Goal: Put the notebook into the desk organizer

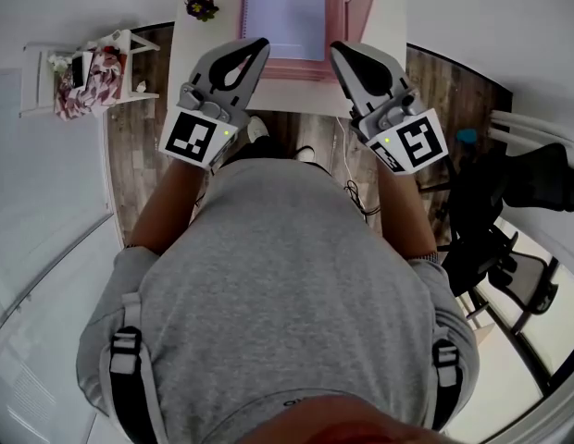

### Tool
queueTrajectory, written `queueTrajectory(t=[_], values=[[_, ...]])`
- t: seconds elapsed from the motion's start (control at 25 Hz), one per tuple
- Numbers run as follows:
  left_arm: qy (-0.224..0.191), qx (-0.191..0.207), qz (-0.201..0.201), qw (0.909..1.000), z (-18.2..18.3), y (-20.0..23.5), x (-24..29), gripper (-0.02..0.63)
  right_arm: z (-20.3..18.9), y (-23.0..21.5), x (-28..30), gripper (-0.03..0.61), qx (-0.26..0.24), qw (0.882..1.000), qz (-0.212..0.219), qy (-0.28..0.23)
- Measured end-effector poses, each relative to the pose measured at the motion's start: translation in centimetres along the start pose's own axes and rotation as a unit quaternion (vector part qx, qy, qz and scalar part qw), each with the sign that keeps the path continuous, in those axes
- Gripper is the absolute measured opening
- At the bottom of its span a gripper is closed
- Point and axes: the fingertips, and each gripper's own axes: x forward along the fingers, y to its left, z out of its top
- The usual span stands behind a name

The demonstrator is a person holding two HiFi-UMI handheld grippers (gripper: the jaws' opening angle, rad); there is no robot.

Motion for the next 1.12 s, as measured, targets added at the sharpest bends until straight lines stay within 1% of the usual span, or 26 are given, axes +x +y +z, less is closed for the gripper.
queueTrajectory(t=[0.24, 0.6, 0.72, 0.88, 1.04, 1.12], values=[[-0.002, 0.011, 0.001, 0.9999, 0.2, -1.4, -0.9, 0.018, -0.8, 1.4, -0.8, 0.006, -0.005, 1.0, 0.006, 0.009], [-0.003, 0.009, 0.003, 0.9999, 0.3, -2.4, -1.4, 0.018, -1.1, 2.1, -1.5, 0.006, -0.008, 1.0, 0.008, 0.012], [-0.013, 0.011, 0.003, 0.9999, 0.7, -2.8, -1.4, 0.018, -1.1, 2.5, -1.8, 0.006, -0.01, 1.0, 0.011, 0.014], [-0.002, 0.012, 0.002, 0.9999, 0.2, -3.0, -1.4, 0.018, -1.3, 2.5, -2.0, 0.006, -0.011, 1.0, 0.01, 0.016], [-0.016, 0.011, 0.002, 0.9998, 0.8, -3.4, -1.3, 0.018, -1.4, 2.4, -2.5, 0.006, -0.005, 1.0, 0.003, 0.015], [-0.016, 0.011, 0.001, 0.9998, 0.9, -3.5, -1.3, 0.018, -1.5, 2.3, -2.6, 0.006, 0.001, 1.0, 0.001, 0.013]])
